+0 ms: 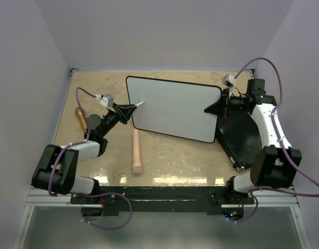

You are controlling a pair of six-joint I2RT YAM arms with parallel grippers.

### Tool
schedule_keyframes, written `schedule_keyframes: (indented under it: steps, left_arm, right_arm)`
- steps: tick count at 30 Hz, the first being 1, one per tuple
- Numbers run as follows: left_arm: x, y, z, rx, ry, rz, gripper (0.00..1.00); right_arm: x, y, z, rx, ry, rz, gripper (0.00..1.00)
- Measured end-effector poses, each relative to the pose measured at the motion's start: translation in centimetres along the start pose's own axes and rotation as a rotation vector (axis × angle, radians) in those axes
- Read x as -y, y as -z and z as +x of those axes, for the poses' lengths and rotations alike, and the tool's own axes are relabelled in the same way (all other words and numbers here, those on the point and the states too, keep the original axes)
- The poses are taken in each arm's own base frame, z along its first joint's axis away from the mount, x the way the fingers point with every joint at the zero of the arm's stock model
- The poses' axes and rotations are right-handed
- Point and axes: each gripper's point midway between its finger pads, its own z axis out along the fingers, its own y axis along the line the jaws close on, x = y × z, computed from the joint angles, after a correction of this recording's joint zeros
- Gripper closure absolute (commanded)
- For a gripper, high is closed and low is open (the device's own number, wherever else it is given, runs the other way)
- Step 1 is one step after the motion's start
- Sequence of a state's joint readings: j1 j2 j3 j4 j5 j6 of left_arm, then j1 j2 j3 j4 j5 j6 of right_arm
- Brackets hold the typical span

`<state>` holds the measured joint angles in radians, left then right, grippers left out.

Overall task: Write a sentence on the whiteboard
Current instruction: Write on the whiteboard at the center of the board.

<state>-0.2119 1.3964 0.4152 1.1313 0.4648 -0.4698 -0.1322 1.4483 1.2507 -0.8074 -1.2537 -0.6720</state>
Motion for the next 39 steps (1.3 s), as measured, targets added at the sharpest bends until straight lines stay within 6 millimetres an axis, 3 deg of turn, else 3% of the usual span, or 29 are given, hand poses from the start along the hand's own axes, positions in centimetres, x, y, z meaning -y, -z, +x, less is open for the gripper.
schedule_keyframes:
  steps: [14, 22, 39]
  left_arm:
    - [-0.3, 1.1, -1.8, 0.065, -0.036, -0.063, 1.00]
    - [-1.3, 1.3, -0.8, 0.032, -0.039, -0.112, 1.00]
    - [-1.6, 1.4, -0.1, 0.007, -0.030, -0.119, 1.00]
  right_arm:
    - [0.0, 0.0, 0.0, 0.000, 0.010, 0.000, 1.00]
    - [0.0, -0.1, 0.0, 0.000, 0.010, -0.001, 1.00]
    - [0.0, 0.0, 0.0, -0.001, 0.004, 0.000, 1.00]
